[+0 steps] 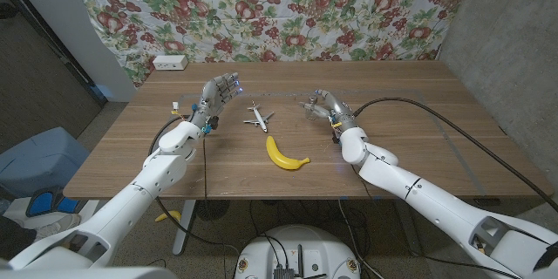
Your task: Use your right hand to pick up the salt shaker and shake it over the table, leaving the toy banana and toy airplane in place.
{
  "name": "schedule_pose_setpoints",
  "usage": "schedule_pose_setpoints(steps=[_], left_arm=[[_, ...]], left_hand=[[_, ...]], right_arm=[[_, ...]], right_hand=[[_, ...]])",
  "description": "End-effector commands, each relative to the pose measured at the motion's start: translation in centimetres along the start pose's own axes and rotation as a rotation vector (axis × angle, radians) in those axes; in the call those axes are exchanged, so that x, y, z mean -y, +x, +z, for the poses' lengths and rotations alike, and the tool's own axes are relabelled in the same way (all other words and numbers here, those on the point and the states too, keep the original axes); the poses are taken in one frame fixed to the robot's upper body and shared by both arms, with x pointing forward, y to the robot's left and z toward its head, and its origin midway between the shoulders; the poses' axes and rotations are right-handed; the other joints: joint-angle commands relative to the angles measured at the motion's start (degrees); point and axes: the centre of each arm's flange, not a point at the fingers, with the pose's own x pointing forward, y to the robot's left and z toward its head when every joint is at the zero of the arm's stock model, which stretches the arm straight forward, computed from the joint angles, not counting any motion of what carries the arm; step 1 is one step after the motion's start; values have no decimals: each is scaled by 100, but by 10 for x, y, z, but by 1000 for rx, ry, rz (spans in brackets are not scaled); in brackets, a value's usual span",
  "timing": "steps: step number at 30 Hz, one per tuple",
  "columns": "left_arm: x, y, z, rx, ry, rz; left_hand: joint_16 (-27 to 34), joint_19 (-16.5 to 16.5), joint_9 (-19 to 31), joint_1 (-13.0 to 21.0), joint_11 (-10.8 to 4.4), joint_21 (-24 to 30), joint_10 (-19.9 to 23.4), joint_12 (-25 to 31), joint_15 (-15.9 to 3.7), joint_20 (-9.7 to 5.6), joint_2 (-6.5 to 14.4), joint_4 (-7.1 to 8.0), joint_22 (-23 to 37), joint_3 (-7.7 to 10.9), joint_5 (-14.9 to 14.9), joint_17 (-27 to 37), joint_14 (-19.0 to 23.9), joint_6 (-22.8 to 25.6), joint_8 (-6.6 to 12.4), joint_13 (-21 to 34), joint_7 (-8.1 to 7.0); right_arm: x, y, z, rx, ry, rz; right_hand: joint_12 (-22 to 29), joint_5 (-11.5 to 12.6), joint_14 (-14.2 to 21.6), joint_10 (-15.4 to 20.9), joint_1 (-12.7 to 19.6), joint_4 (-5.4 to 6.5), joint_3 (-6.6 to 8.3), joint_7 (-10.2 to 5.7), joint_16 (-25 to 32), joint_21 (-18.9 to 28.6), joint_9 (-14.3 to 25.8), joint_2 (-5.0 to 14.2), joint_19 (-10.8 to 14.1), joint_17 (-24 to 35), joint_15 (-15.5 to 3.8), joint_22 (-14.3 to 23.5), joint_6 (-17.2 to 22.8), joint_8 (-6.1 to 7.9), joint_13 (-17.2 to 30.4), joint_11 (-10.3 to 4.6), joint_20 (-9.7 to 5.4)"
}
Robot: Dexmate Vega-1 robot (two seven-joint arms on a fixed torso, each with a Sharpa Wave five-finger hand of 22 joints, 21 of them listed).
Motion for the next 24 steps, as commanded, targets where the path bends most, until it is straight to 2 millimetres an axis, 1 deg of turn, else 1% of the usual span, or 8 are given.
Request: schedule_pose_setpoints(steps=[1, 3, 12, 13, 14, 17, 21, 24], left_arm=[[1, 0, 1, 3, 2, -3], [1, 0, 1, 4, 2, -4], [1, -3, 0, 8, -1, 1], [1, -3, 0, 9, -2, 1], [1, -3, 0, 9, 0, -1], [1, -3, 0, 11, -2, -5], [1, -3, 0, 12, -2, -6], [1, -4, 0, 12, -4, -8]], left_hand=[[43, 37, 6, -54, 0, 10, 50, -4, -1, -13, 329, 14, 27, 54, 26, 12, 80, 60, -8, 23, 1], [39, 37, 6, -55, -1, 9, 47, -6, -1, -15, 328, 15, 27, 55, 26, 13, 75, 60, -8, 23, -3], [26, 42, 5, -56, 8, 10, 46, -9, -2, -8, 324, 14, 26, 65, 26, 12, 73, 50, -13, 23, -12], [25, 45, 5, -57, 10, 11, 40, -12, -3, -8, 324, 14, 26, 65, 26, 12, 74, 50, -14, 23, -10], [23, 46, 5, -58, 14, 11, 42, -11, -4, -6, 324, 15, 26, 66, 26, 13, 71, 51, -13, 23, -9], [15, 48, 4, -51, -24, 11, 10, -25, -8, -1, 325, 5, 26, 70, 26, 12, 65, 44, -17, 22, -46], [2, 59, 2, -41, -61, 14, -78, -59, -19, -2, 328, -8, 26, 72, 25, 12, 44, 21, -28, 20, -89], [-4, 64, 1, -38, -60, 16, -85, -61, -34, -4, 334, -11, 26, 71, 25, 14, 30, 19, -29, 20, -93]], right_arm=[[18, -2, -6, 71, 245, -16], [22, -3, -7, 75, 273, -17], [42, -4, -12, 126, 409, 3], [45, -4, -12, 126, 416, -1], [47, -5, -12, 126, 416, -4], [52, -5, -13, 134, 441, 6], [57, -7, -15, 137, 474, 8], [61, -9, -17, 143, 493, 0]], right_hand=[[60, 30, -34, 4, -82, 33, -24, 21, 37, -45, -9, 68, -36, -34, -8, 17, 4, 58, -28, -10, 0], [70, 33, -37, 13, -32, 21, 28, 5, 59, -78, -14, 171, -36, -80, -5, 16, 51, 80, -64, -14, -14], [99, -9, -77, 74, 1, -11, 64, -59, 70, -150, -27, 245, -32, -207, -32, 15, 184, 130, -150, 6, -14], [117, -20, -71, 122, 6, -16, 74, -66, 75, -158, -30, 262, -14, -235, -30, 16, 209, 137, -168, 7, -31], [138, -45, -60, 194, 53, -37, 123, -77, 86, -175, -36, 341, 31, -298, -25, 16, 230, 140, -209, 25, -77], [147, -69, -46, 236, 59, -36, 152, -91, 92, -190, -41, 401, 56, -345, -14, 16, 258, 145, -240, 36, -117], [139, -97, -50, 236, 38, -25, 165, -90, 91, -208, -45, 440, 64, -386, -11, 16, 276, 147, -268, 37, -132], [117, -142, -58, 205, 16, -25, 175, -81, 85, -235, -54, 469, 84, -458, 10, 16, 197, 107, -314, 28, -201]])
